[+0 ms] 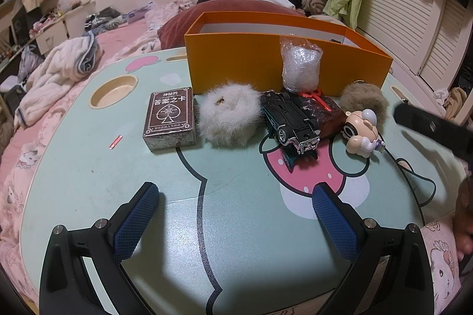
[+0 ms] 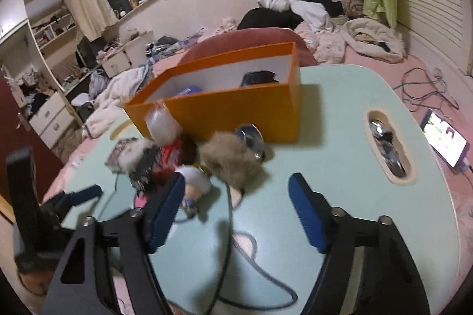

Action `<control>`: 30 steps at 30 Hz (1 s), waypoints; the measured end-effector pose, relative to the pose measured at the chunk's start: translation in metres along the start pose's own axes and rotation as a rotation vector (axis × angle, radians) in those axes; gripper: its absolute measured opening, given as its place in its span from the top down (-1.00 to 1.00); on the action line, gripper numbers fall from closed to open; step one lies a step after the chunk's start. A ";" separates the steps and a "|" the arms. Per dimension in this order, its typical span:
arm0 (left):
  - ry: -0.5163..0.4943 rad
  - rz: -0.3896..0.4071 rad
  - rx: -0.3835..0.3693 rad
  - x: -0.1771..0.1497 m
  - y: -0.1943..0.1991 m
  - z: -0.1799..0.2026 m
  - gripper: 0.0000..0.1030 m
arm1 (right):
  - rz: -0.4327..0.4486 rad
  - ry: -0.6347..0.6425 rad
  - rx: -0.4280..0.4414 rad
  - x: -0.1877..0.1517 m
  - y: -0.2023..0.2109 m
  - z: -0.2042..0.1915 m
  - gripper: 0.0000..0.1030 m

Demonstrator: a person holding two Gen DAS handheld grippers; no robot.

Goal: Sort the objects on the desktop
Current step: 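Grasp the brown fur ball on the table with the right tool, then carry the fur ball into the box with the right tool while the left tool carries the card box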

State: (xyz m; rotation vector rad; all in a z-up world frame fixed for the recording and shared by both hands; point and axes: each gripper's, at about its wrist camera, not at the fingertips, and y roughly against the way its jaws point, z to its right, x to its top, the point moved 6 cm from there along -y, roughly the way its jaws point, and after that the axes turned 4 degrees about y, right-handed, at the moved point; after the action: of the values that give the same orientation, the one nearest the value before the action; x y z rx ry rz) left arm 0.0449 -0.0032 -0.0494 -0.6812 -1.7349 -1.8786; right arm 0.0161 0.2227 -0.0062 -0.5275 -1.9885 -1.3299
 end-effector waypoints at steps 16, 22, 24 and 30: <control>0.067 0.031 -0.089 0.005 0.008 -0.007 -0.99 | 0.016 0.037 0.053 0.010 -0.014 -0.016 0.59; 0.200 0.096 -0.110 0.028 0.021 -0.042 -0.98 | 0.153 0.061 0.070 0.004 0.024 -0.023 0.59; 0.215 0.116 -0.073 0.041 0.020 -0.053 -0.83 | 0.160 0.063 0.050 0.002 0.030 -0.020 0.59; 0.263 0.002 -0.042 0.069 -0.028 -0.068 -0.37 | 0.121 0.079 0.049 -0.009 0.026 -0.023 0.59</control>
State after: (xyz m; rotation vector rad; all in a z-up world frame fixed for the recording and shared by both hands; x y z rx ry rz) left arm -0.0278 -0.0708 -0.0302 -0.4279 -1.5313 -1.9113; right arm 0.0460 0.2122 0.0098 -0.5543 -1.8894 -1.2072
